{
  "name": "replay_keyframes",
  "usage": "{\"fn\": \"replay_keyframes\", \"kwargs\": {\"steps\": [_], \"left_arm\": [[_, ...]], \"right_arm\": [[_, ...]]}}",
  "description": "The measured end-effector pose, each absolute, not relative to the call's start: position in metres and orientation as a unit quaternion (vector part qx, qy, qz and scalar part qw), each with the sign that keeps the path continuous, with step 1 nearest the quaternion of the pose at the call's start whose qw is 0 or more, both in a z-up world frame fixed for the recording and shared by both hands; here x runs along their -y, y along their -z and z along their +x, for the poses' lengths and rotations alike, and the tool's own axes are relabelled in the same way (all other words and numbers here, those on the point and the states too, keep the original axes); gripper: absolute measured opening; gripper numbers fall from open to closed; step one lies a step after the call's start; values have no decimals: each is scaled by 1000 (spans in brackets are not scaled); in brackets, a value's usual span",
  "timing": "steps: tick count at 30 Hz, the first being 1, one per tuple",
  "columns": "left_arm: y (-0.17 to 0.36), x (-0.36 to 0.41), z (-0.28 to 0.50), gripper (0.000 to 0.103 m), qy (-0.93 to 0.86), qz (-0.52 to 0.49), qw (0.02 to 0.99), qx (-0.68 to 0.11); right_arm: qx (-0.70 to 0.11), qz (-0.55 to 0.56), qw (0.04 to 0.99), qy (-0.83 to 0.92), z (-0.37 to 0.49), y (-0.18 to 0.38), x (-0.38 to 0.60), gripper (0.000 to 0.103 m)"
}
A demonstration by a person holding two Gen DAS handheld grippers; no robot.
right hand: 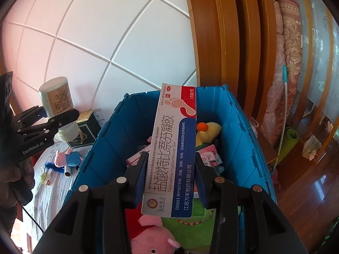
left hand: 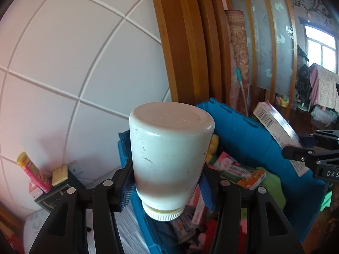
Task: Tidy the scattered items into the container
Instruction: 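Carry the bottle and ointment box over the blue crate and open both tools, then move both tools back toward the items on the bed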
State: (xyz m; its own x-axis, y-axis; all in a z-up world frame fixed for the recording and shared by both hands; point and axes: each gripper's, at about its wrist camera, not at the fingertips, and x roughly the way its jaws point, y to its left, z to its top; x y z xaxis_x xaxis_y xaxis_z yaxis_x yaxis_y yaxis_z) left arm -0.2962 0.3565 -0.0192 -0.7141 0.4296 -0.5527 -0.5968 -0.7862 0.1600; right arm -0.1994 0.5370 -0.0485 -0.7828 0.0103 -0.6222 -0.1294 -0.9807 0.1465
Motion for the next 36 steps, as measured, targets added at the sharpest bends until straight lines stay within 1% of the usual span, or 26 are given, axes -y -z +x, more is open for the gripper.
{"fn": "replay_keyframes", "kwargs": {"steps": [11, 22, 25, 26, 27, 28, 30, 36], "left_arm": [[25, -397, -340, 52, -908, -260, 282, -166], [31, -418, -372, 52, -911, -262, 269, -173], [31, -423, -383, 54, -918, -258, 247, -173], [30, -423, -387, 64, -923, -256, 234, -170], [30, -422, -392, 99, -926, -257, 226, -160], [29, -418, -396, 102, -928, -258, 225, -148], [30, -413, -398, 102, -927, -263, 231, -139], [37, -380, -394, 102, -927, -261, 219, -155]], "right_arm": [[-95, -326, 37, -940, -243, 49, -572, 40], [-97, -333, 26, -937, -289, 55, -586, 40], [-99, -329, 27, -939, -301, 57, -592, 41], [-97, -330, 27, -939, -306, 59, -594, 46], [-95, -339, 30, -935, -311, 63, -596, 81], [-97, -342, 32, -934, -314, 66, -597, 102], [-103, -343, 30, -933, -312, 69, -599, 103], [-125, -347, 31, -929, -299, 80, -602, 103]]}}
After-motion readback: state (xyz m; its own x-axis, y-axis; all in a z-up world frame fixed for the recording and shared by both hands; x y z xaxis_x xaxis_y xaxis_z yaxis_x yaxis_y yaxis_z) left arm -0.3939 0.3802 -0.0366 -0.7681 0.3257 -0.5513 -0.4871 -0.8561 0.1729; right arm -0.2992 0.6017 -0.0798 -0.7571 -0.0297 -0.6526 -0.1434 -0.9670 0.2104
